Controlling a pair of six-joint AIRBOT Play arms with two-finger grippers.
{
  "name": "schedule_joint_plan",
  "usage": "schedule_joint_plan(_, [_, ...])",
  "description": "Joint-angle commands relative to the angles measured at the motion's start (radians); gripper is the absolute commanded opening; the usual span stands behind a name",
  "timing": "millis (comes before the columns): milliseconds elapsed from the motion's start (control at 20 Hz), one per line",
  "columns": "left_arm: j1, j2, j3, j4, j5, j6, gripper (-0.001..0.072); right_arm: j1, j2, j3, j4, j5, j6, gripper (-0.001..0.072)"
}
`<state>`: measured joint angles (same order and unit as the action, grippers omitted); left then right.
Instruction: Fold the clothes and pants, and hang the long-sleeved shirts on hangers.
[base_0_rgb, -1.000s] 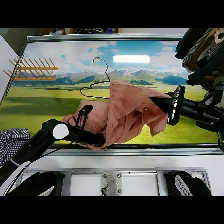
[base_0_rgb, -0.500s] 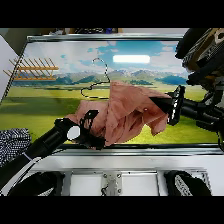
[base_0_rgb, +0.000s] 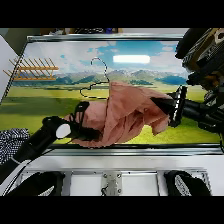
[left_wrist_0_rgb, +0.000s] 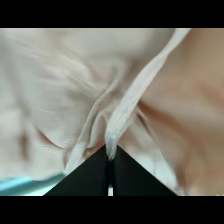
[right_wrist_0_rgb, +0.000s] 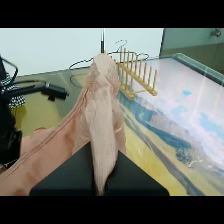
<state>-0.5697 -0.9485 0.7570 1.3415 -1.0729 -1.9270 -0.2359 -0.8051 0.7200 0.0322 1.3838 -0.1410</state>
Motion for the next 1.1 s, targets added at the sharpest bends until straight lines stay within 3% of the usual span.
schedule_joint_plan(0, [0.167, 0.054, 0.001, -0.035, 0.001, 0.095, 0.0004, 0.001, 0.059, 0.001, -0.052, -0.017, 0.062, 0.0004])
schedule_joint_plan(100, [0.237, 0.071, 0.001, -0.099, 0.014, 0.16, 0.0004, 0.001, 0.084, 0.001, -0.087, -0.032, 0.084, 0.0004])
schedule_joint_plan(550, [0.373, 0.065, 0.002, -0.115, 0.025, 0.226, 0.0005, 0.001, 0.156, 0.001, -0.097, -0.042, 0.187, 0.0004])
schedule_joint_plan(750, [0.372, -0.01, 0.011, -0.226, 0.026, 0.32, 0.0004, 0.001, 0.211, 0.001, 0.022, -0.041, 0.211, 0.0004])
schedule_joint_plan(1050, [0.43, -0.143, 0.201, -0.18, -0.092, 0.378, 0.0005, 0.001, 0.242, 0.001, -0.077, -0.015, 0.338, 0.0004])
